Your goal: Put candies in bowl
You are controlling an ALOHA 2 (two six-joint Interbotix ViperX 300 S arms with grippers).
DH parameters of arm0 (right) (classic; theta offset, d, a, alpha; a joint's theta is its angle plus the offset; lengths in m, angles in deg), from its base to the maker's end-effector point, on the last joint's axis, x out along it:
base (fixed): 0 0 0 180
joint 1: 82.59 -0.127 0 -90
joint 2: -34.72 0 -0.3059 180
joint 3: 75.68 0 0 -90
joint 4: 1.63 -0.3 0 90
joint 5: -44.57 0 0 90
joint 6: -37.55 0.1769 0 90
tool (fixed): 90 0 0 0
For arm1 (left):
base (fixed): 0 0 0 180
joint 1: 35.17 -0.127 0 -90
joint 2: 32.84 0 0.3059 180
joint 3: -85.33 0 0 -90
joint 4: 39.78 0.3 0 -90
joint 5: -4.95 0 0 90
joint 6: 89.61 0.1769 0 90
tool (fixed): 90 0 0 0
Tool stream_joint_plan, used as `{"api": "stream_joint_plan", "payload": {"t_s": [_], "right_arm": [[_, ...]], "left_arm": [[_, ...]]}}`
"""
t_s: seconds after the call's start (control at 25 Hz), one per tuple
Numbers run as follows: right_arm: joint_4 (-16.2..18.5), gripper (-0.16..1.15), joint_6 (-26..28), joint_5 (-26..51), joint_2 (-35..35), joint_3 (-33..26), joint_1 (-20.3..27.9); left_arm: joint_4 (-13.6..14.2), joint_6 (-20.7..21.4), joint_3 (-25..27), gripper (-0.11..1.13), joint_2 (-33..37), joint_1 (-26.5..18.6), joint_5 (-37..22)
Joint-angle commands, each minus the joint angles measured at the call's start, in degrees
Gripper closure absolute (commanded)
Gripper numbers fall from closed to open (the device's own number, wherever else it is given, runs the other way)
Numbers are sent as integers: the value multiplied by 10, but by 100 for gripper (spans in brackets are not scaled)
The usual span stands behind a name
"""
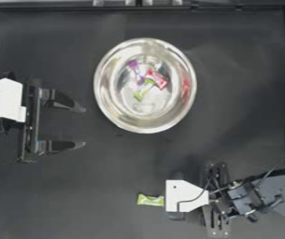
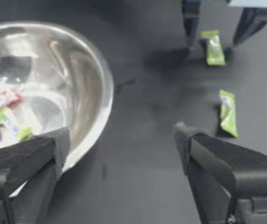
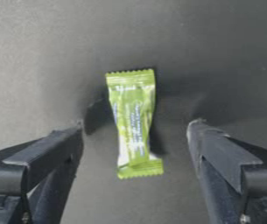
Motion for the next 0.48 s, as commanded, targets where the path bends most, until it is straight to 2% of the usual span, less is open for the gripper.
{"api": "stream_joint_plan", "payload": {"t_s": [0.04, 0.12, 0.36, 0.48], "right_arm": [[-3, 2, 3, -3, 4, -5, 0], [-4, 12, 2, -1, 3, -5, 0], [-3, 59, 1, 4, 1, -6, 0], [-1, 60, 2, 6, 3, -11, 0]], "left_arm": [[-1, -3, -11, 1, 8, 0, 4], [-1, -4, -11, 1, 8, 0, 4], [-1, -4, -12, 1, 8, 0, 4], [0, -4, -12, 1, 8, 0, 4]]}}
